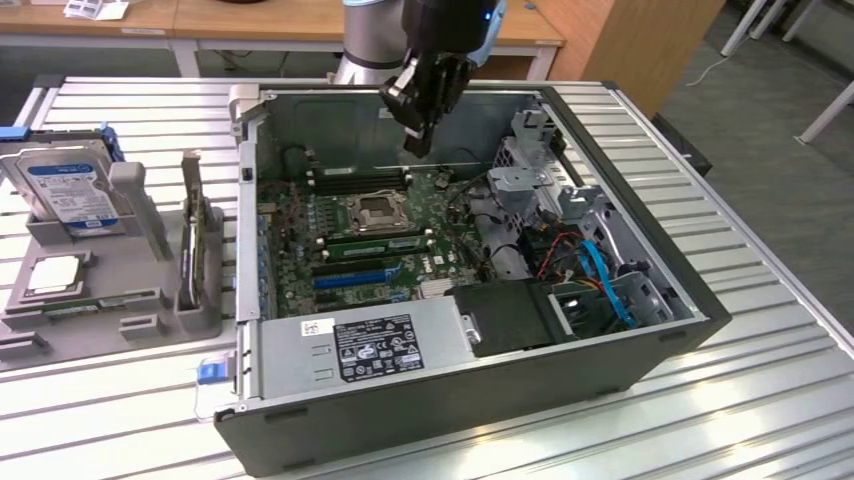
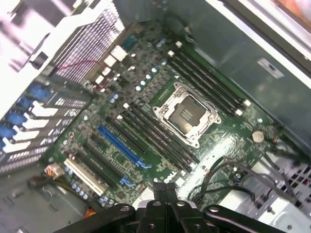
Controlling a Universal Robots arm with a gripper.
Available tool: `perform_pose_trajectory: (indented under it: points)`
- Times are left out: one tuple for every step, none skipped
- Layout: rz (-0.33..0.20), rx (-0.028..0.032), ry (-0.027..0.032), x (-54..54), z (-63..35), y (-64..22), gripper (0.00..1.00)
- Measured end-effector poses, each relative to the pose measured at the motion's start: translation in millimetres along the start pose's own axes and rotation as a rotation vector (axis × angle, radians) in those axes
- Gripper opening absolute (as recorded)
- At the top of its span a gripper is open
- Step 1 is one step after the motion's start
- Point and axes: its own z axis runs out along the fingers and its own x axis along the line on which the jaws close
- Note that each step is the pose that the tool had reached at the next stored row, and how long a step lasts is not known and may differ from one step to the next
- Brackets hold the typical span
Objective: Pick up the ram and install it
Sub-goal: 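Press down the ram until it locks into place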
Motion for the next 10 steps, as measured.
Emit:
perform_pose_trajectory:
  points:
    - [0.018, -0.0011, -0.0002, 0.0, 0.1, 0.0, 0.11]
    - [0.036, -0.0022, -0.0004, 0.0, 0.2, 0.0, 0.11]
    - [0.054, -0.0033, -0.0007, 0.0, 0.3, 0.0, 0.11]
    - [0.072, -0.0044, -0.0009, 0.0, 0.4, 0.0, 0.11]
    - [0.091, -0.0055, -0.0011, 0.0, 0.5, 0.0, 0.11]
    - [0.109, -0.0066, -0.0013, 0.0, 0.6, 0.0, 0.11]
    - [0.127, -0.0077, -0.0016, 0.0, 0.7, 0.0, 0.11]
    - [0.145, -0.0089, -0.0018, -0.1, 0.8, 0.0, 0.11]
    - [0.163, -0.0099, -0.0021, -0.1, 0.9, 0.0, 0.11]
    - [0.181, -0.011, -0.0023, -0.1, 0.9, 0.0, 0.11]
